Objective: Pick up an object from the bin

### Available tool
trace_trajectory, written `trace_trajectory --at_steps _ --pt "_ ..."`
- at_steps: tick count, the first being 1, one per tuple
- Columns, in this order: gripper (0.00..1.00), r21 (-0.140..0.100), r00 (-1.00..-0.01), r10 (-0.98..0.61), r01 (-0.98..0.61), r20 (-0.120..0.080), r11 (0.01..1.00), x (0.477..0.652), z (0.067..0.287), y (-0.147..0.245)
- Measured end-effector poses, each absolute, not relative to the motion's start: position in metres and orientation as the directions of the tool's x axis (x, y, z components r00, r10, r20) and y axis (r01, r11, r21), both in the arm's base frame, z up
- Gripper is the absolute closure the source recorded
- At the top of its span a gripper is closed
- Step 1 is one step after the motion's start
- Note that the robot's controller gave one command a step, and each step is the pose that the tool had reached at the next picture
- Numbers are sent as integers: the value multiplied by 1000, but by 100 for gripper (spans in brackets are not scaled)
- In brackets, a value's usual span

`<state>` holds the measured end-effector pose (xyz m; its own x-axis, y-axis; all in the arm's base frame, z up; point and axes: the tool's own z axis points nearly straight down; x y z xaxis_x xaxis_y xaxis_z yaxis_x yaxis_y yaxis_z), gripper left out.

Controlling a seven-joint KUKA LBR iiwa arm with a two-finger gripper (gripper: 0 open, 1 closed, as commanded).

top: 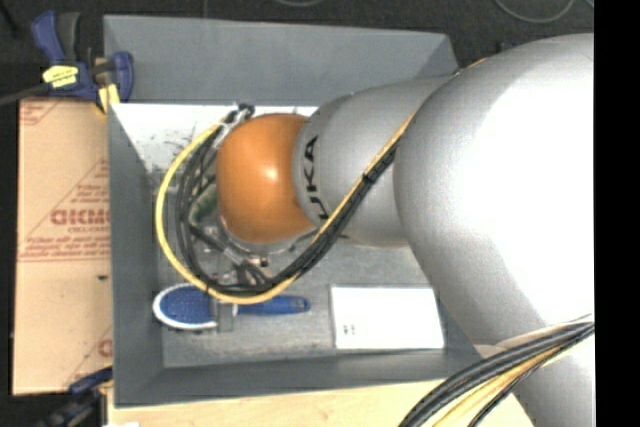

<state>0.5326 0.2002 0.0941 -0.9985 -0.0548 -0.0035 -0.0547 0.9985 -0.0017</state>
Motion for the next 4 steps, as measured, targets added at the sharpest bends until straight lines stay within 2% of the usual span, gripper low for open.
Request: trace_trajectory --at_steps 1,2,3,4 --pt "0 2 -998 -58 -58 -6 998 524 116 215" --pt "0 0 -992 -126 -126 -1 992 516 84 225" --pt "100 4 -993 -116 -116 -10 993 504 74 224" --pt "100 4 -993 -116 -116 -10 993 504 74 224"
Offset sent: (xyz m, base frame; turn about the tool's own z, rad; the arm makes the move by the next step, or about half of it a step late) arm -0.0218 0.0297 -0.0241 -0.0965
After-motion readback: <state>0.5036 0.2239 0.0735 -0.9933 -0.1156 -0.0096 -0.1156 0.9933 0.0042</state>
